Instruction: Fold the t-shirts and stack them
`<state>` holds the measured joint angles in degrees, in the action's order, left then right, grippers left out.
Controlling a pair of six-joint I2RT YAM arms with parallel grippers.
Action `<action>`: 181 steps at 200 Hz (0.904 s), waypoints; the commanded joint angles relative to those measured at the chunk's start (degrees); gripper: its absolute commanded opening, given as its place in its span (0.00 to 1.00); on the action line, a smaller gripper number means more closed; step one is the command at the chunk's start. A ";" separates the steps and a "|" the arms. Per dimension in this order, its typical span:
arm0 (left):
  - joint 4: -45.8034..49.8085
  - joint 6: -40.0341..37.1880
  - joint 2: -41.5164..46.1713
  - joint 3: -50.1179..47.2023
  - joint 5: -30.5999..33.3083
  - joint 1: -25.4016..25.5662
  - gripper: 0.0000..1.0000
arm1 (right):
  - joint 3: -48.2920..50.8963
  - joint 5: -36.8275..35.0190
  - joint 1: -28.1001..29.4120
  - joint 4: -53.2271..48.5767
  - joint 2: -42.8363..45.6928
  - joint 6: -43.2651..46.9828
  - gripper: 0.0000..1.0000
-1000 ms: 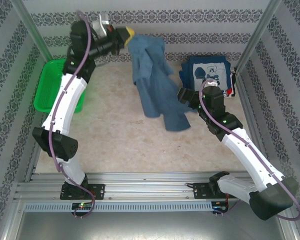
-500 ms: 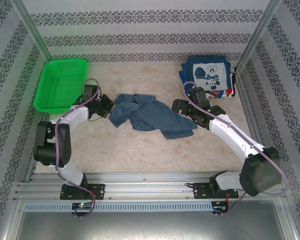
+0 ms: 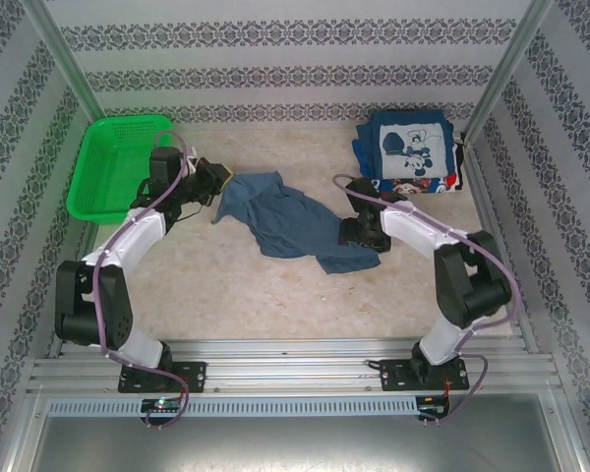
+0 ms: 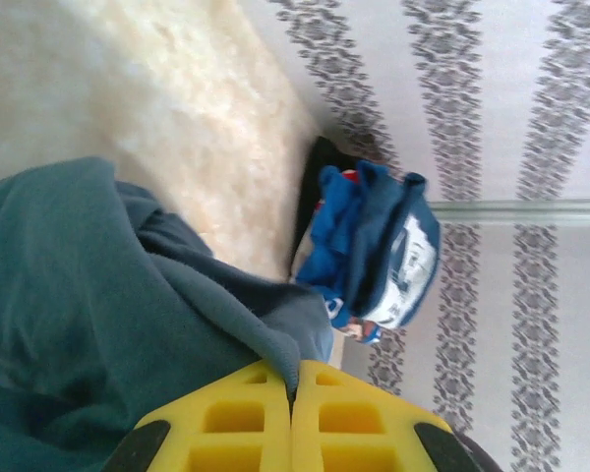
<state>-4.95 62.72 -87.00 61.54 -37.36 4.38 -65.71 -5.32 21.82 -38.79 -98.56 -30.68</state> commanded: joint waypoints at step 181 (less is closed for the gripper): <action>1.26 -6.67 9.86 2.78 -5.44 0.26 0.00 | -5.58 1.26 -3.19 -1.34 5.12 -1.19 0.11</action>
<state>-4.75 59.24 -80.51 61.54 -41.82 4.43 -71.64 -4.80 18.26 -36.64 -99.66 -31.73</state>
